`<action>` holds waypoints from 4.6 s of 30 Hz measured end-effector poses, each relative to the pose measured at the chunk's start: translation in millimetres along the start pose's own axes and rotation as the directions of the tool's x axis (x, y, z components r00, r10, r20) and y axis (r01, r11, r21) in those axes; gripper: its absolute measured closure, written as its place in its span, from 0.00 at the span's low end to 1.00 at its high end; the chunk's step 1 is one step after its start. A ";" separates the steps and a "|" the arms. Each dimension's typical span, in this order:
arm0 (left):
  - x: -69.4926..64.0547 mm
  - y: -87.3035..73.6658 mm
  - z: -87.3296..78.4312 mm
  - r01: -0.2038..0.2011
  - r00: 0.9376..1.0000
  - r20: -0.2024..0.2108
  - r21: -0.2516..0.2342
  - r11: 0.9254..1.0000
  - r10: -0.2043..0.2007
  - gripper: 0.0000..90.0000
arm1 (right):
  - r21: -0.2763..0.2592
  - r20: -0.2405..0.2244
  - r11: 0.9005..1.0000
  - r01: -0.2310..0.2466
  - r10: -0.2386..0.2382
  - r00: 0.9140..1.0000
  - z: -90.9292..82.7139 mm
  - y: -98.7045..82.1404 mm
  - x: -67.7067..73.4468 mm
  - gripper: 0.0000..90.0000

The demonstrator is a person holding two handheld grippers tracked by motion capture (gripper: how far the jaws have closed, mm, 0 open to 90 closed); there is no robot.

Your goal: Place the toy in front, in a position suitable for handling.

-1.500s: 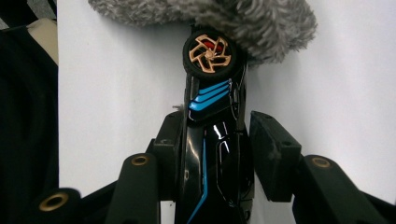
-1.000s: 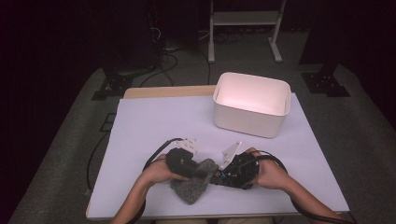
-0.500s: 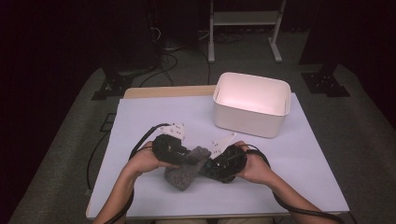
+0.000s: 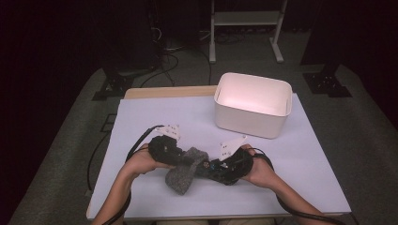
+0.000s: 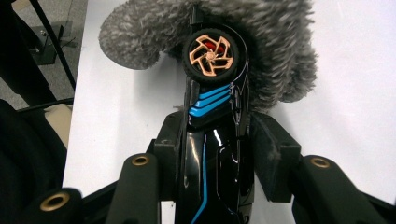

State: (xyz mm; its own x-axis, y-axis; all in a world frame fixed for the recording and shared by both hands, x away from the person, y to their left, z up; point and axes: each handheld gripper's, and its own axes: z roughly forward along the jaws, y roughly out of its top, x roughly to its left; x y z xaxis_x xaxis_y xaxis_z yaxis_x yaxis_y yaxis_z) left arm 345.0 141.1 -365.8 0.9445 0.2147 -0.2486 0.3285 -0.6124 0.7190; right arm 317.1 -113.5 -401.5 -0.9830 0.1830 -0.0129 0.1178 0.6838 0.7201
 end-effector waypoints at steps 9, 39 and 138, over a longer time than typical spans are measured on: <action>-12.2 21.2 -11.4 -0.045 0.999 0.026 -0.042 0.998 0.046 0.86 | -0.060 -0.014 0.998 0.015 -0.016 1.000 1.6 8.8 1.0 0.63; -16.5 32.4 9.8 -0.074 0.996 0.054 -0.009 0.997 0.075 0.86 | -0.070 0.038 0.997 0.012 -0.009 0.999 -26.6 -18.2 7.3 0.63; -14.4 21.4 -3.2 -0.052 0.997 0.060 -0.094 0.994 0.057 0.86 | -0.039 -0.013 0.999 0.003 -0.004 1.000 -14.5 2.9 5.1 0.62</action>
State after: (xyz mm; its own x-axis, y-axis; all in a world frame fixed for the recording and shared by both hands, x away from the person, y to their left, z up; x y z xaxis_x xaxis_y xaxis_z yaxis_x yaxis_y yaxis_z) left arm 338.4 127.3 -344.7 0.9603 0.1335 -0.2451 0.2775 -0.5488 0.7885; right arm 310.4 -120.9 -389.4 -0.9852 0.1712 -0.0068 0.1089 0.6561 0.7468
